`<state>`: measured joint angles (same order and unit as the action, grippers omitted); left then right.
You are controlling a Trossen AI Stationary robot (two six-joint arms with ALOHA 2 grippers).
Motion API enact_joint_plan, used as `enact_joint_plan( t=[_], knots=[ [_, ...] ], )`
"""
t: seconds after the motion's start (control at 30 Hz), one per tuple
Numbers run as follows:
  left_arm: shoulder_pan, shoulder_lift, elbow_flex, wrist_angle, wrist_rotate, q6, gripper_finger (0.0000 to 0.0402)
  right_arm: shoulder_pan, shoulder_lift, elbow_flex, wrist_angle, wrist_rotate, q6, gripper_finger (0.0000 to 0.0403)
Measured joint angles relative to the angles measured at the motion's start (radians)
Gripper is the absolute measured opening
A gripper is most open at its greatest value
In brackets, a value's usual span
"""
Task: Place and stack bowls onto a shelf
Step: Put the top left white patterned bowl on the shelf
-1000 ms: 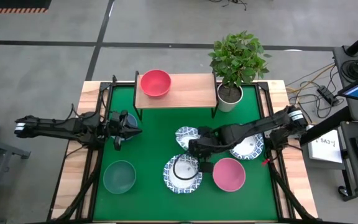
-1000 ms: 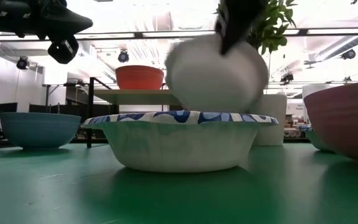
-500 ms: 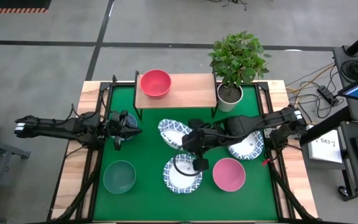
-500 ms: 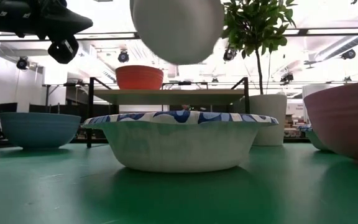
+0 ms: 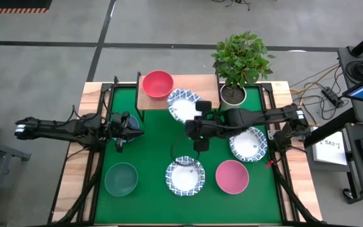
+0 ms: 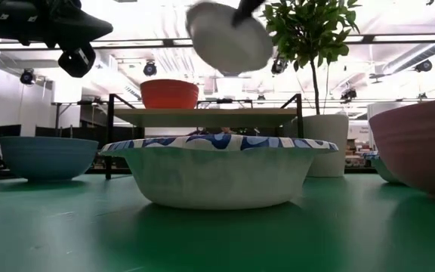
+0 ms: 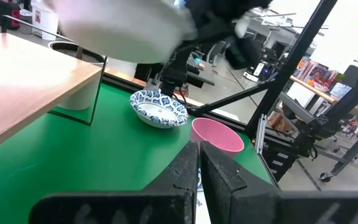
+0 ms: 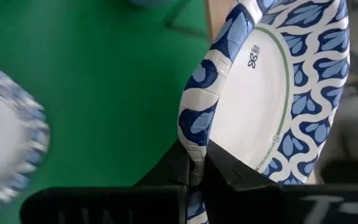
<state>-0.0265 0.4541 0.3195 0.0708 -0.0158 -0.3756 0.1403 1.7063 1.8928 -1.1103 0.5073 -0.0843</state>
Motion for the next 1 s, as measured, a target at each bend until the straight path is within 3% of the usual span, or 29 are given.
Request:
enact_joint_plan(
  t=[0.2, 0.33, 0.5, 0.67, 1.0],
  knots=[
    [0.000, 0.000, 0.000, 0.000, 0.000, 0.000, 0.0000, -0.066, 0.030, -0.014, -0.042, 0.096, -0.037, 0.0012],
    [0.000, 0.002, 0.000, -0.002, 0.000, 0.000, 0.0000, -0.101, 0.030, -0.048, -0.007, 0.100, -0.046, 0.0012],
    [0.000, 0.005, 0.000, -0.002, 0.000, 0.000, 0.0000, -0.129, 0.030, -0.089, -0.014, 0.113, -0.011, 0.0012],
    [0.000, 0.005, 0.000, -0.002, 0.000, -0.005, 0.0000, -0.132, 0.030, -0.148, -0.014, 0.207, 0.062, 0.0012],
    [0.000, 0.005, 0.000, 0.000, 0.000, -0.008, 0.0000, -0.142, 0.030, -0.175, -0.011, 0.211, 0.056, 0.0012]
  ],
)
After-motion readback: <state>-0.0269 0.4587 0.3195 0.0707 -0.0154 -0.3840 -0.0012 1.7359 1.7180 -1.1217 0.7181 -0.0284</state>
